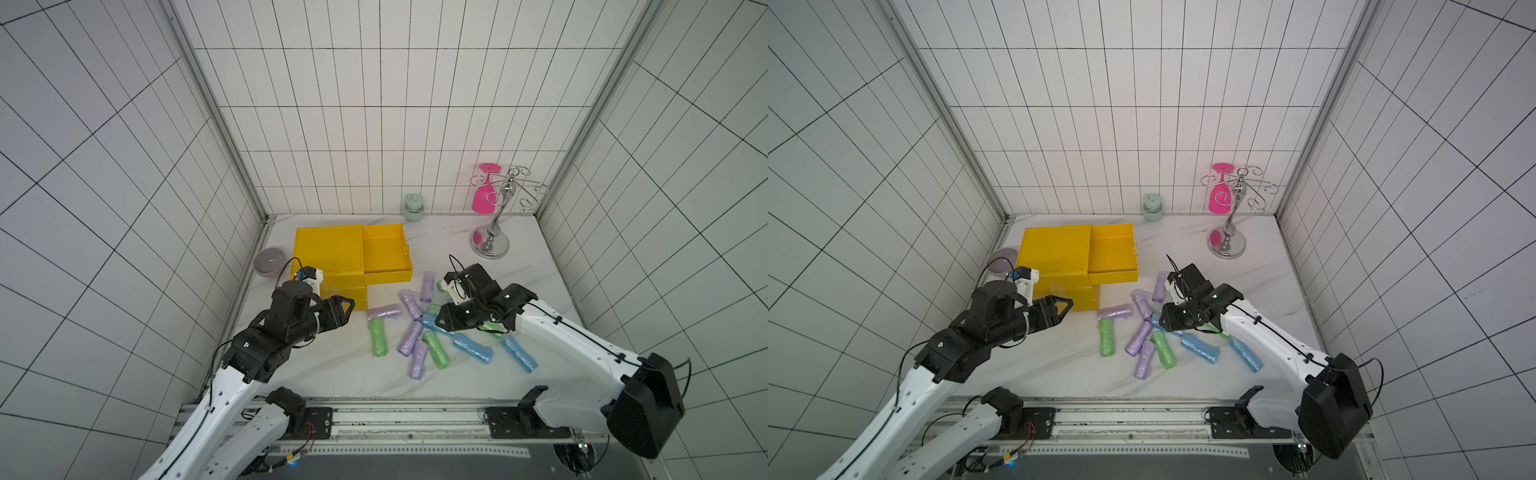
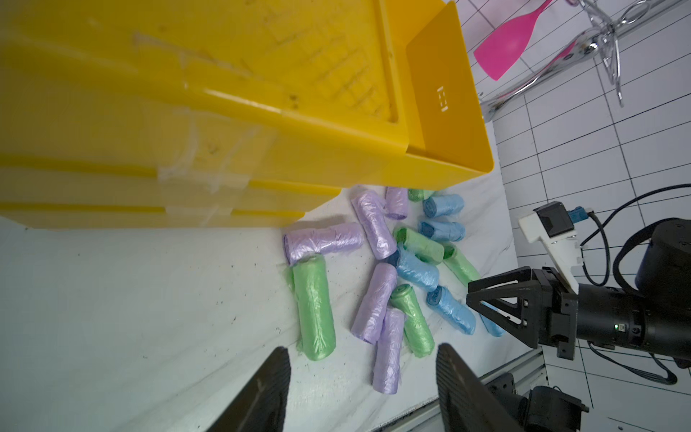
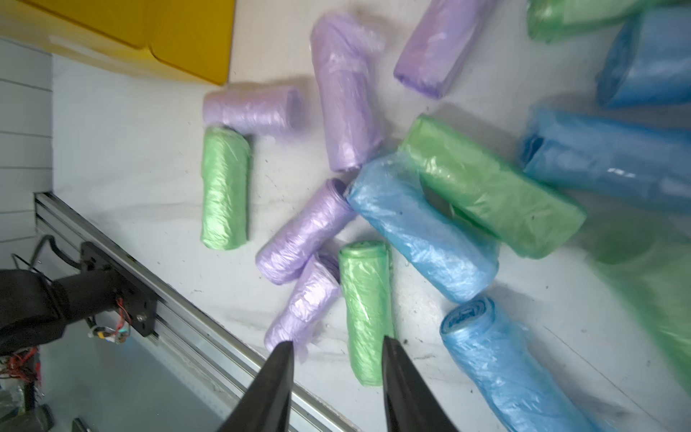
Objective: Sort the rolls of trash bags by color and place them into the drawer
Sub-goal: Pick up the roll of trash bags from the center of the board.
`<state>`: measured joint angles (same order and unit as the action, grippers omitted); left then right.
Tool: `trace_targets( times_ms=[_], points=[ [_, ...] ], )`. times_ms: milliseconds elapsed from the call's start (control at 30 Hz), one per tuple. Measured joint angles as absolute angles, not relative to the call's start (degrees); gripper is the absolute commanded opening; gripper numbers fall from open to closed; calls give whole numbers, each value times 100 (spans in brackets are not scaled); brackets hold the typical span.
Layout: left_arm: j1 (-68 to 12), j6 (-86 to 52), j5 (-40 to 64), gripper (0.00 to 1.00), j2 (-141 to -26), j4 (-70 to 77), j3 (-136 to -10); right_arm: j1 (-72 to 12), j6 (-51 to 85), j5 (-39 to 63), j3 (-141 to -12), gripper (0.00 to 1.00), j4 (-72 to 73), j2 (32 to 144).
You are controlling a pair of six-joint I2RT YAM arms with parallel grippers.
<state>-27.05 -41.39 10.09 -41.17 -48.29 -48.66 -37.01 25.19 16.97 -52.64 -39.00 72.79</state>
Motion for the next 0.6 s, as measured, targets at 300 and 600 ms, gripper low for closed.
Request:
trace_targets(
  times_ms=[300,600],
  points=[
    [-3024,-4611,1004,61,-3900,-5050,-4530,-4182,2720,1538,-4792,45,-3686,7863],
    [-3028,-4781,1007,61,-3708,-5124,-4213,-4403,2783,1249,-4788,44,-3439,8361]
  ],
)
